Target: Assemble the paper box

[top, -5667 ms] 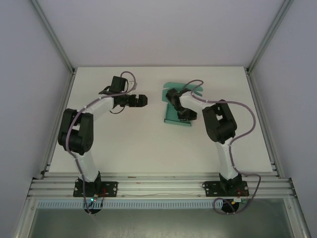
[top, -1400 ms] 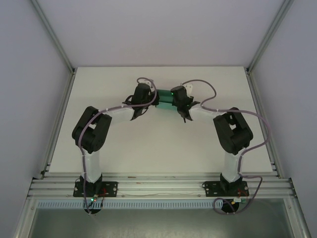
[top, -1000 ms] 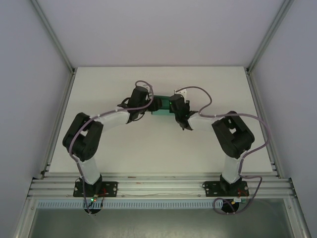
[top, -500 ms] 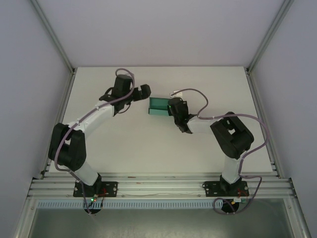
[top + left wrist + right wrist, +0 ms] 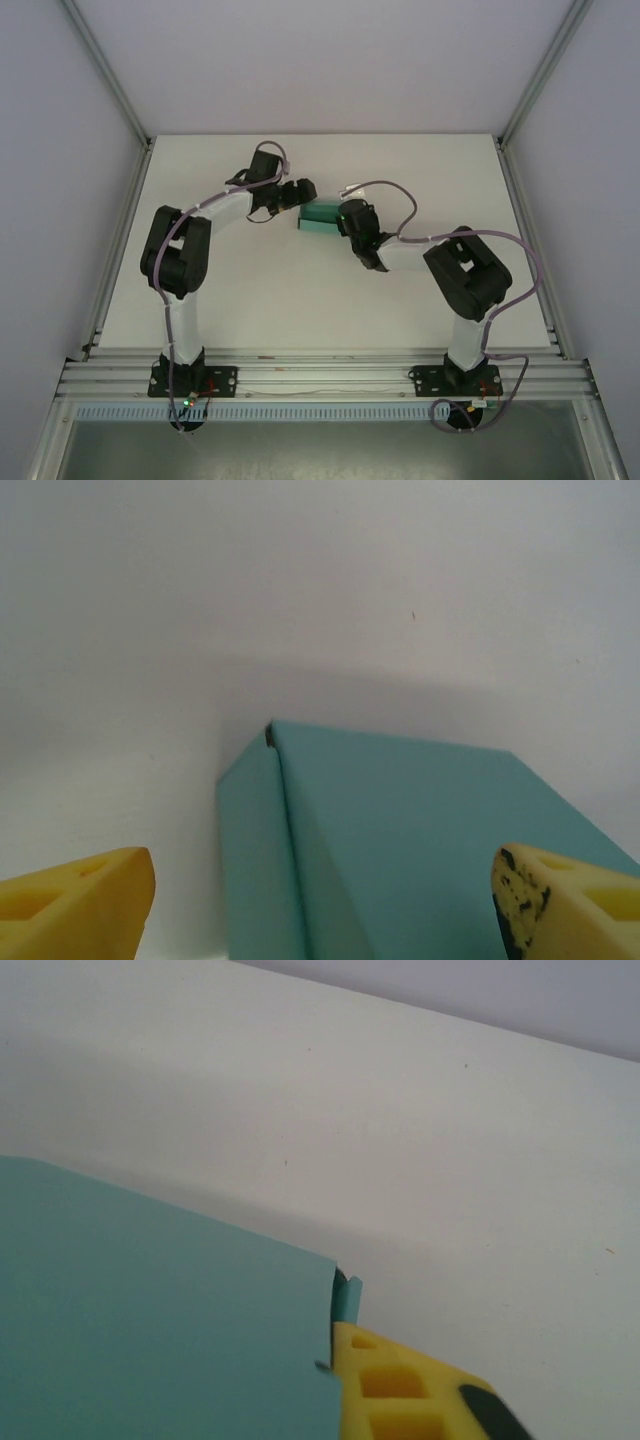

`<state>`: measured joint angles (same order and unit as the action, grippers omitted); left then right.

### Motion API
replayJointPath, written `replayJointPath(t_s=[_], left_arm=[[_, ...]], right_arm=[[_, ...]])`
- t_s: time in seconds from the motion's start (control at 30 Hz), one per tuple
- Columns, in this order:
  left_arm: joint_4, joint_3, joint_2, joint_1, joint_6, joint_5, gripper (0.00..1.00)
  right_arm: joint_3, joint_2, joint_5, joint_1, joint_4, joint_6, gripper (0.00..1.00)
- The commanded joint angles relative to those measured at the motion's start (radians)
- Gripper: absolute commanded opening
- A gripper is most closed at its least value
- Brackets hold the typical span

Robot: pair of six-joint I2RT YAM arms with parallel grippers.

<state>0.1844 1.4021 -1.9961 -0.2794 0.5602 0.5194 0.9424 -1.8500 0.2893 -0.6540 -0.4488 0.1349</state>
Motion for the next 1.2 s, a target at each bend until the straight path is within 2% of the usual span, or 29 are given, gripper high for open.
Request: replayJointPath(t_s=[0.0, 0.17, 0.3, 0.43, 0.53, 0.7, 0.83, 0.9, 0.97, 1.03, 1.07, 1.17], left_arm=[[-0.014, -0.045, -0.009, 0.002, 0.034, 0.041, 0.82], [-0.036, -0.079, -0.034, 0.002, 0.039, 0.046, 0.73], [-0.050, -0.080, -0.064, 0.003, 0.034, 0.053, 0.72], [-0.040, -0.069, -0.088, 0.004, 0.004, 0.056, 0.68], [-0.036, -0.061, -0.098, 0.006, -0.003, 0.046, 0.67], [-0.057, -0.051, -0.118, 0.006, -0.002, 0.055, 0.63], [-0.055, -0.043, -0.138, 0.012, -0.034, 0.075, 0.48], [-0.057, -0.041, -0.149, 0.025, -0.032, 0.108, 0.45], [-0.106, -0.065, -0.156, 0.042, -0.014, 0.158, 0.41], [-0.160, -0.093, -0.159, 0.059, 0.023, 0.201, 0.38], [-0.183, -0.106, -0.160, 0.067, 0.034, 0.219, 0.33], [-0.266, -0.149, -0.164, 0.089, 0.070, 0.287, 0.20]], right_arm=[[-0.044, 0.021, -0.068, -0.013, 0.088, 0.036, 0.19], [-0.089, 0.078, -0.134, -0.013, 0.108, 0.051, 0.37], [-0.136, 0.152, -0.154, -0.014, 0.121, 0.082, 0.49], [-0.155, 0.227, -0.153, -0.014, 0.215, 0.126, 0.62], [-0.185, 0.288, -0.221, -0.002, 0.224, 0.126, 0.69], [-0.133, 0.333, -0.257, 0.035, 0.295, -0.033, 0.82], [-0.022, 0.308, -0.288, 0.106, 0.401, -0.213, 0.93], [0.040, 0.273, -0.359, 0.165, 0.467, -0.317, 0.96], [0.107, 0.218, -0.507, 0.237, 0.537, -0.421, 0.99], [0.142, 0.163, -0.673, 0.295, 0.527, -0.484, 1.00], [0.151, 0.141, -0.730, 0.311, 0.505, -0.498, 1.00], [0.206, 0.077, -0.769, 0.334, 0.519, -0.538, 1.00]])
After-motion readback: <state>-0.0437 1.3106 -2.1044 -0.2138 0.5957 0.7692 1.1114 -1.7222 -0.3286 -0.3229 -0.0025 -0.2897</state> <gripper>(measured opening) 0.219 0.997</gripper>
